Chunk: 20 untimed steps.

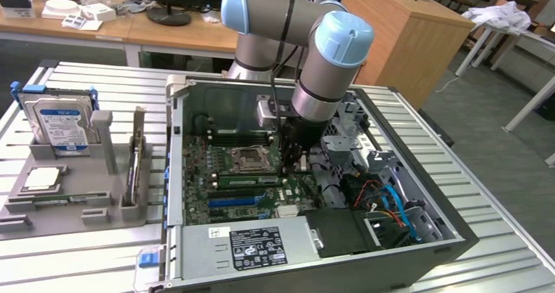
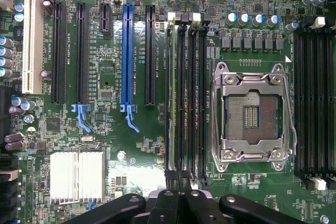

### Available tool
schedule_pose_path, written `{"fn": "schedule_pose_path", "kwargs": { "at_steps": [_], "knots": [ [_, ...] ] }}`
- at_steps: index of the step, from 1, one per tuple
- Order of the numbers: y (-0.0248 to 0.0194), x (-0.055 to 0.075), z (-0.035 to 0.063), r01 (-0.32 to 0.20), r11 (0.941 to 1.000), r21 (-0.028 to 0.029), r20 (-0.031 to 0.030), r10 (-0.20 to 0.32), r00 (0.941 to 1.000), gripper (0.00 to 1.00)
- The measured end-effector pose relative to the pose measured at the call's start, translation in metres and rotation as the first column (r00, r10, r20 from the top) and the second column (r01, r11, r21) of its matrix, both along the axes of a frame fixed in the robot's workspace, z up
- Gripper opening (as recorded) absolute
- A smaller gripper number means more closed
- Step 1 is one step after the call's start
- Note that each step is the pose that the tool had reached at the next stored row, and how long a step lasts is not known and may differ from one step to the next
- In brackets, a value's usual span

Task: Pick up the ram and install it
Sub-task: 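Press down the ram until it locks into place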

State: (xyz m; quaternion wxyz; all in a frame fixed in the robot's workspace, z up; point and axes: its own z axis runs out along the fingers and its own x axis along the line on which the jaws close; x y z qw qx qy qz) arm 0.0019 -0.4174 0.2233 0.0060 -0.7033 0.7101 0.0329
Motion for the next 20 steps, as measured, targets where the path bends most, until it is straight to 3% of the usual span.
{"fn": "schedule_pose_path", "kwargs": {
  "at_steps": [20],
  "knots": [
    [0.0001, 0.0, 0.0055, 0.0, 1.0, 0.0005, 0.0002, 0.0, 1.0, 0.11]
  ]
}}
